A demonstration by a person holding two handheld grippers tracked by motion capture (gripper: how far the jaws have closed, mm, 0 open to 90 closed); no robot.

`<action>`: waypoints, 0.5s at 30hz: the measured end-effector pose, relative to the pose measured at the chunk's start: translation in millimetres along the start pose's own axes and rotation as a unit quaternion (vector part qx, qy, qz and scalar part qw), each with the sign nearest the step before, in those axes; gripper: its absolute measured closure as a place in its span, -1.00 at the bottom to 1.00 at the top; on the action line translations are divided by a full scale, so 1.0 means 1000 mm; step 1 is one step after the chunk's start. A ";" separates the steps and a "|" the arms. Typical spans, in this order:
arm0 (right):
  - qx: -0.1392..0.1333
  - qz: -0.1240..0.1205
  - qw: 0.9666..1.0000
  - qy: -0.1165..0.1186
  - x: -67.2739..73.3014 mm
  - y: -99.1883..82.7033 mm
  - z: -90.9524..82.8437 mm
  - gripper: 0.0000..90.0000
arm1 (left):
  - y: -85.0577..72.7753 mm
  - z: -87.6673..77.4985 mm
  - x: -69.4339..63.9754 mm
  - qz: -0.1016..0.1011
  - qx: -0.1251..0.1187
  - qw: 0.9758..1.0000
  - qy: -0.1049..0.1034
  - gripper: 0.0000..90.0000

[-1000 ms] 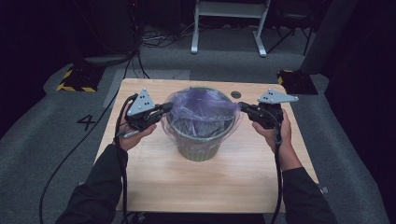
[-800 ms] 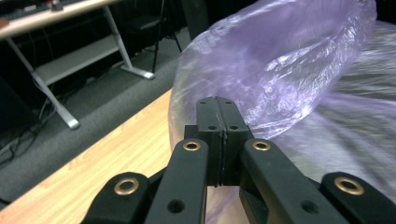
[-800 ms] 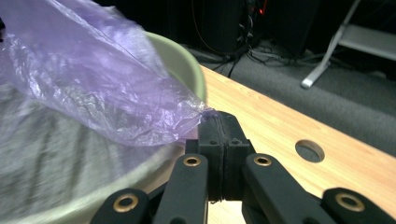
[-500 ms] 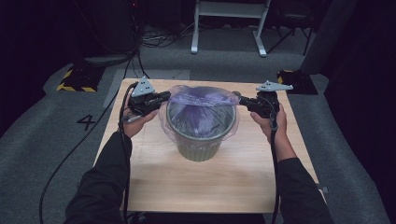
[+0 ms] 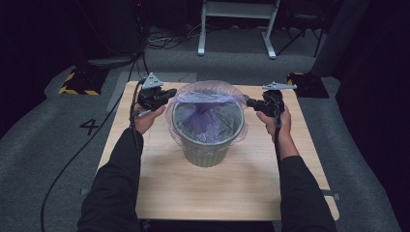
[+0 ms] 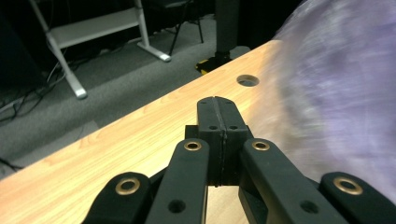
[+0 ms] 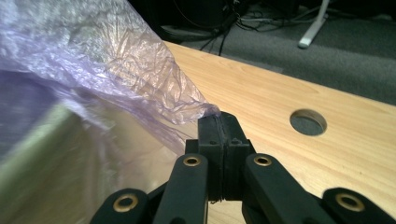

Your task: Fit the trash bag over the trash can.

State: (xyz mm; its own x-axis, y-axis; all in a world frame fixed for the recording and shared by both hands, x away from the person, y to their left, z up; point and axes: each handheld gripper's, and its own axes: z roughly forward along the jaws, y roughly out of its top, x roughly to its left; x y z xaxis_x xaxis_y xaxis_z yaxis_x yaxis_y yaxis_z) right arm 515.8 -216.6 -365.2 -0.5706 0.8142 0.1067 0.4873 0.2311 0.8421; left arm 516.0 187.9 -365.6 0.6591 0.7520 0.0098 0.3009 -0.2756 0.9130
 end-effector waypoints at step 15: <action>0.002 -0.009 1.000 0.000 0.005 -0.005 0.008 0.99 | -0.005 -0.009 0.004 0.002 -0.011 1.000 -0.002 0.71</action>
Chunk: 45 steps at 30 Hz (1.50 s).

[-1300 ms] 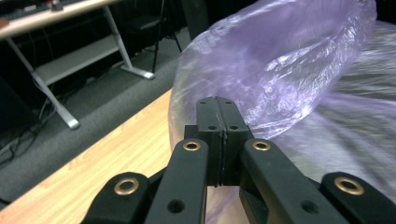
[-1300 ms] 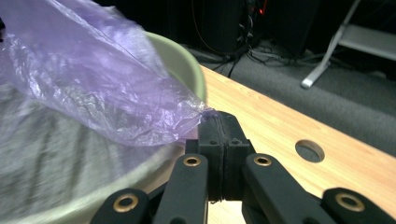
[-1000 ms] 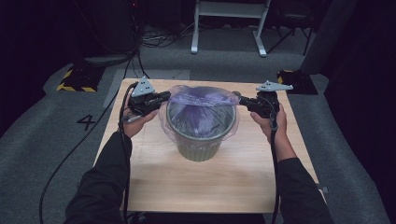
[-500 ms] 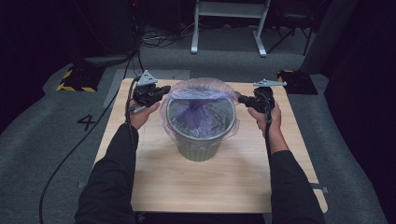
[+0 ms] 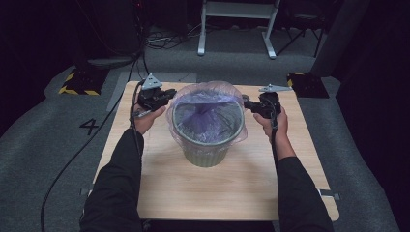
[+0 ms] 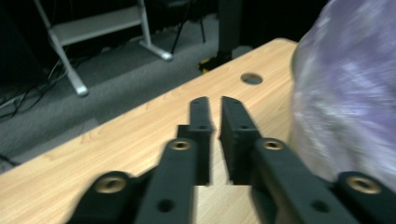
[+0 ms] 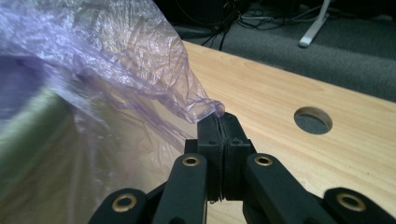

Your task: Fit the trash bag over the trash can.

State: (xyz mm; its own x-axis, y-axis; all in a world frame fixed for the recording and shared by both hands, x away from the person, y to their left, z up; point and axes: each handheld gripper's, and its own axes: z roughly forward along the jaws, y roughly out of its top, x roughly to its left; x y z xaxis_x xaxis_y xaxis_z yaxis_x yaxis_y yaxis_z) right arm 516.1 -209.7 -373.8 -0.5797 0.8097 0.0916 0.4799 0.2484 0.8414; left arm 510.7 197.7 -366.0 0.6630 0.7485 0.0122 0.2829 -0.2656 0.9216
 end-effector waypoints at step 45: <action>-0.024 -0.056 0.998 0.001 0.016 0.030 -0.003 0.93 | 0.016 0.000 -0.005 0.031 0.007 0.999 -0.013 1.00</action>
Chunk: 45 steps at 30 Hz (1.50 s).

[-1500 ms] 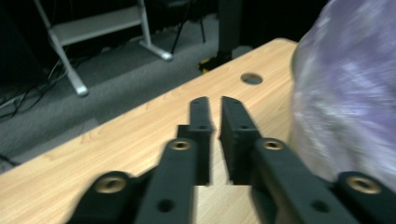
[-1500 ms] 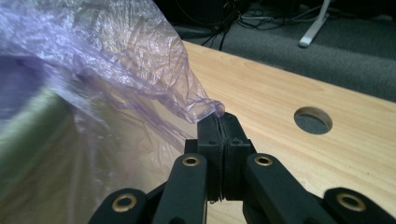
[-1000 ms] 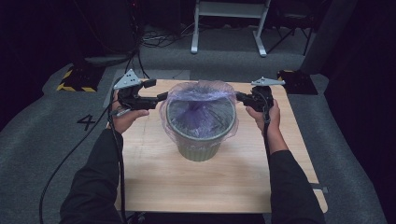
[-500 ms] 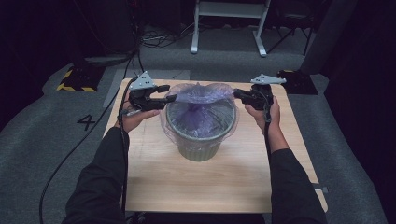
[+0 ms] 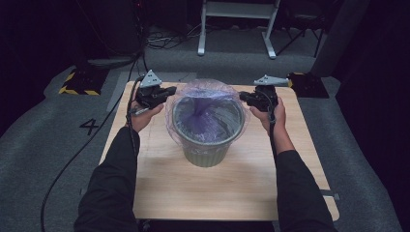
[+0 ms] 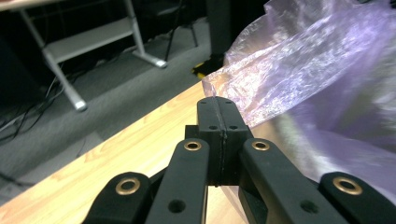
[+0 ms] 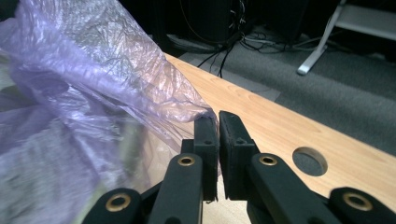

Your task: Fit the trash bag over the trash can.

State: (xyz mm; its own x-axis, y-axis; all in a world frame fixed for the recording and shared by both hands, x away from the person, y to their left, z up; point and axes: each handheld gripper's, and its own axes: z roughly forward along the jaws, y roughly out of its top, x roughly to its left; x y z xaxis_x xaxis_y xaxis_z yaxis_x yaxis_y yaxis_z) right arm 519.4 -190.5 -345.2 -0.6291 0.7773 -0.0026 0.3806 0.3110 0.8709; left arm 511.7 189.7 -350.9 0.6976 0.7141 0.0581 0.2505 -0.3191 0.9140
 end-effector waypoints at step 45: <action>0.026 0.030 0.999 -0.011 -0.032 -0.071 -0.022 0.17 | -0.073 -0.025 0.007 -0.083 -0.009 0.996 -0.022 -0.21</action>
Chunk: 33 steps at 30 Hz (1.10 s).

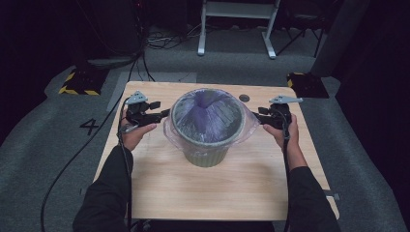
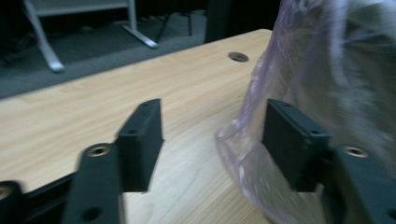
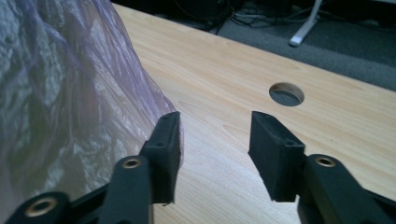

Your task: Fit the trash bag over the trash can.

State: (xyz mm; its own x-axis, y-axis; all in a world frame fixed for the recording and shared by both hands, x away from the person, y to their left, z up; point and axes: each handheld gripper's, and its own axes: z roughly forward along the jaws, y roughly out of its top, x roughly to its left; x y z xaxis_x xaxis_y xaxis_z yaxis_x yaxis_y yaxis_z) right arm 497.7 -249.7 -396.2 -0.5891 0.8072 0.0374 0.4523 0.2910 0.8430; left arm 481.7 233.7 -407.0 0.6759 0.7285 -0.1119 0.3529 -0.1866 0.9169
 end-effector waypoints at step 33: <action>-0.040 -0.251 0.967 0.006 0.093 -0.024 -0.055 0.13 | -0.030 -0.011 -0.091 0.130 0.063 0.987 -0.066 0.50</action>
State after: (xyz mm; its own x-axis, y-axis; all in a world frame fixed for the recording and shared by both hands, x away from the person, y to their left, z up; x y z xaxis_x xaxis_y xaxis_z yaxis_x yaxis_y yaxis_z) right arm 395.6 -210.1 -384.1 -0.7287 0.5681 -0.3823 0.0535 0.6038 0.7953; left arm 402.4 180.8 -420.5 0.8294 0.5549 0.0646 0.2287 -0.4427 0.8670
